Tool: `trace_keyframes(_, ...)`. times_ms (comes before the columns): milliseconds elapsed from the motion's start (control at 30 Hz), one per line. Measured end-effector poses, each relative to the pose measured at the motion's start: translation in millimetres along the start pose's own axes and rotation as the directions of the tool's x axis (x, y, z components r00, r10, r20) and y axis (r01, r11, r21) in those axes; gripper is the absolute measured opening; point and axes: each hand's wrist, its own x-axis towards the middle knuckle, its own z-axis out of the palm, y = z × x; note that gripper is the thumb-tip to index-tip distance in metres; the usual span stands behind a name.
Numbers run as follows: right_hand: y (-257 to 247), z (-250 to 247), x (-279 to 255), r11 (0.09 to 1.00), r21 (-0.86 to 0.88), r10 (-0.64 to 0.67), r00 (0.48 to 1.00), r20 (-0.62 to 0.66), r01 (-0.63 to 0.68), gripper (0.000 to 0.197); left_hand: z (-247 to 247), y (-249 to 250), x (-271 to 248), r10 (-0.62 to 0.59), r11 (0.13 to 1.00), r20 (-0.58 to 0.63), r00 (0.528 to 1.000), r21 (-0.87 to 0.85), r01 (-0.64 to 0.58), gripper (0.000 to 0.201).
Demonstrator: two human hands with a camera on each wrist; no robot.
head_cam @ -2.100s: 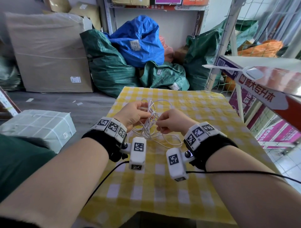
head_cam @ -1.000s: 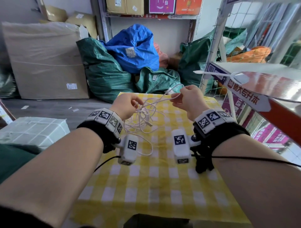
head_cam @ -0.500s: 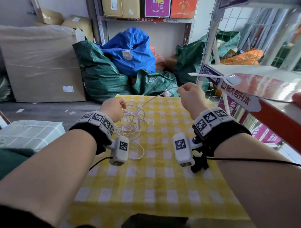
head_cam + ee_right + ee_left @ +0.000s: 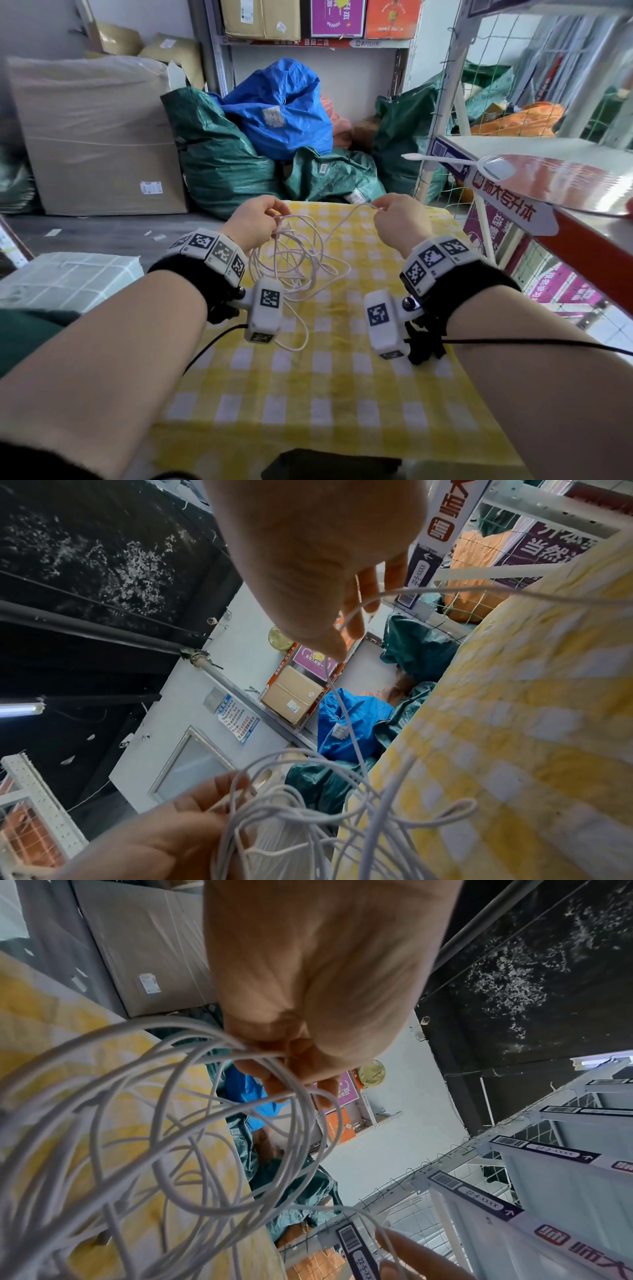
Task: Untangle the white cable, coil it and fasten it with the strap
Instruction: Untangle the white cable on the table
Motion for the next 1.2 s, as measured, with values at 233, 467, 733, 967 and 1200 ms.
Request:
trace_keyframes(233,-17.8,16.9,-9.1,0.964,-0.119,-0.248,0.966,-0.068,0.238,0.023,5.0,5.5,-3.0,0.010,0.996,0.063,0.998,-0.090,-0.004,0.039)
trace_keyframes(467,-34.4,28.8,-6.7,0.929,0.086,-0.361,0.932,0.000,0.360,0.032,8.6,7.8,-8.4,0.069,0.994,0.166,0.984,-0.096,-0.053,0.036)
trace_keyframes(733,-39.6,28.5,-11.1,0.858,-0.158,-0.387,0.819,0.424,0.488,0.022,11.9,18.7,-13.0,0.159,0.986,0.262,0.952,-0.083,-0.142,0.042)
trace_keyframes(967,-26.2,18.0,2.4,0.971,0.173,-0.188,0.975,0.122,0.165,0.023,3.7,14.2,-10.2,0.062,0.983,0.416,0.907,0.131,-0.127,0.003)
trace_keyframes(1200,-10.6,0.9,18.2,0.999,0.023,0.040,0.999,-0.017,-0.040,0.027,-2.4,20.1,-12.5,-0.023,0.919,0.434,0.901,0.364,-0.152,0.017)
